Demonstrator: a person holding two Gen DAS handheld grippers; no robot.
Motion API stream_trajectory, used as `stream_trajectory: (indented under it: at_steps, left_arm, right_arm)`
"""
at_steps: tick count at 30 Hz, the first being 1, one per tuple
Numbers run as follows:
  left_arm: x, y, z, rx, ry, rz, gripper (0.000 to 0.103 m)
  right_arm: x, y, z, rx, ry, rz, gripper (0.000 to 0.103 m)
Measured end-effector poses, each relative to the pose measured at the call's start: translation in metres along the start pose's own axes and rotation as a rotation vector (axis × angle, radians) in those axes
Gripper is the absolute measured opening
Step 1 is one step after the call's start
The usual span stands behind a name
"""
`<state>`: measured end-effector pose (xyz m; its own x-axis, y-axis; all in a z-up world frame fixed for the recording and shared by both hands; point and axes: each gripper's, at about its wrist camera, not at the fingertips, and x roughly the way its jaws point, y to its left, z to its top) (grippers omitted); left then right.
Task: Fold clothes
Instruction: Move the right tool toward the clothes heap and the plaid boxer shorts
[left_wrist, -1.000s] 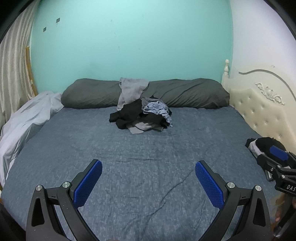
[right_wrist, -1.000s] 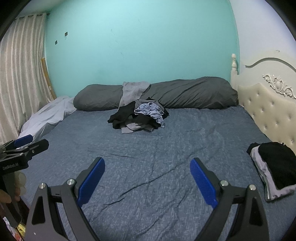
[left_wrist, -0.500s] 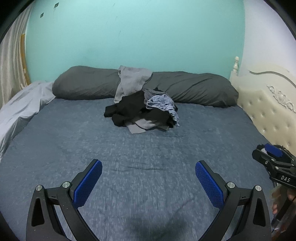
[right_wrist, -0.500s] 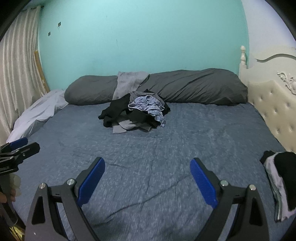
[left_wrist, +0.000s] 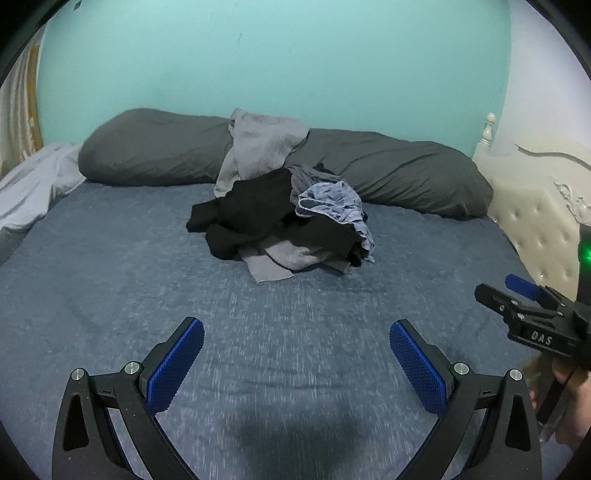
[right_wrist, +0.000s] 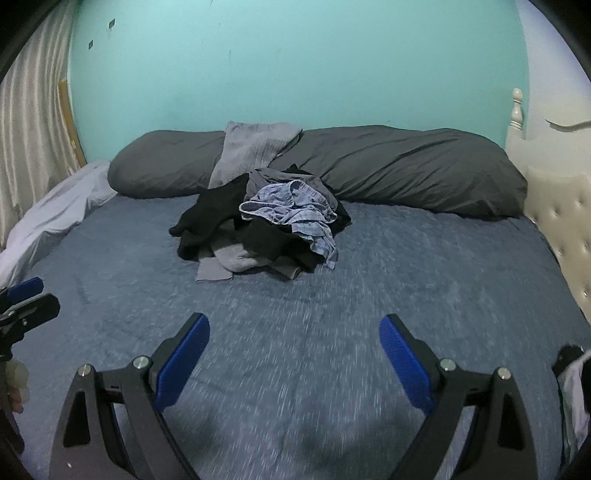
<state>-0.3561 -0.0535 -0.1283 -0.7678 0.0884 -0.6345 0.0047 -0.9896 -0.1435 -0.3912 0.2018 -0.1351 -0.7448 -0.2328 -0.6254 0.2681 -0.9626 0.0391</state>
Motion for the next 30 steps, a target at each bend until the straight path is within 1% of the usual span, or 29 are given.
stream_trajectory:
  at_steps: [3,5,10,14,16,20,22,28,30]
  left_arm:
    - [0.029,0.005,0.006,0.005,0.019,-0.005,0.103]
    - [0.047,0.009,0.009,0.002,0.031,-0.02,0.103]
    - [0.08,0.018,0.013,0.014,0.029,-0.02,0.103]
    - [0.103,0.02,0.016,0.024,0.037,-0.033,0.103]
    - [0.115,0.022,0.018,0.029,0.037,-0.032,0.103]
    - [0.136,0.029,0.025,0.0,0.036,-0.051,0.103]
    - [0.144,0.031,0.028,0.003,0.038,-0.051,0.103]
    - [0.168,0.035,0.036,0.029,0.076,-0.06,0.103]
    - [0.173,0.04,0.039,0.013,0.074,-0.06,0.103]
  right_arm:
    - [0.035,-0.004,0.012,0.007,0.015,0.01,0.094]
    - [0.051,-0.003,0.018,-0.005,0.017,0.002,0.094]
    - [0.096,-0.006,0.03,-0.008,0.043,0.014,0.094]
    - [0.133,-0.012,0.042,0.002,0.059,0.019,0.094]
    - [0.148,-0.014,0.049,0.002,0.058,0.006,0.094]
    - [0.178,-0.015,0.06,-0.013,0.061,-0.001,0.094]
    - [0.192,-0.015,0.066,-0.014,0.062,-0.002,0.094]
    - [0.219,-0.017,0.084,-0.015,0.067,-0.021,0.094]
    - [0.23,-0.016,0.092,-0.026,0.076,-0.025,0.094]
